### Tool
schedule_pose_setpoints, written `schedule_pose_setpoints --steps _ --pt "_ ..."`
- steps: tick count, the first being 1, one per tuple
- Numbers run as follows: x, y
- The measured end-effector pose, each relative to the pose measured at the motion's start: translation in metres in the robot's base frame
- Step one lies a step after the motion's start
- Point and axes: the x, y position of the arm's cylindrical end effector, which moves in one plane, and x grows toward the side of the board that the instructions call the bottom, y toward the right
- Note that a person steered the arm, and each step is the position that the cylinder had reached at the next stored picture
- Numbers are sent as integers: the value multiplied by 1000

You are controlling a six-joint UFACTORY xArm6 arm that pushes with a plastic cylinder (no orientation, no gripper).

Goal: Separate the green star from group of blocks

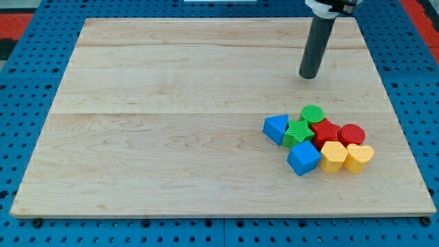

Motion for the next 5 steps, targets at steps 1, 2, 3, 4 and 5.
schedule_pose_setpoints --steps 1,2,3,4,5 --pt "0 3" --pt "0 0" --pt "12 32" --pt "47 55" --pt "65 79"
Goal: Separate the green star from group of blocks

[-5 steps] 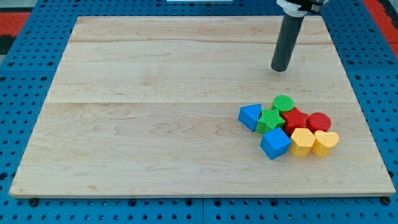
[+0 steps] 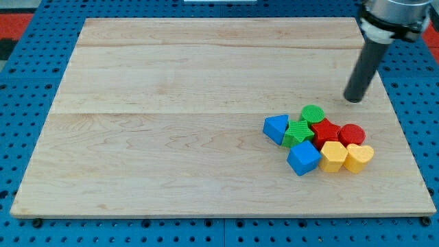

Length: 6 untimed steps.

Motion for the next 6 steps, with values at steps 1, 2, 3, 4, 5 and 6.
schedule_pose_setpoints --steps 1,2,3,4,5,6 --pt "44 1" --pt "71 2" --pt "70 -73" --pt "73 -111" --pt "70 -121" --pt "70 -155"
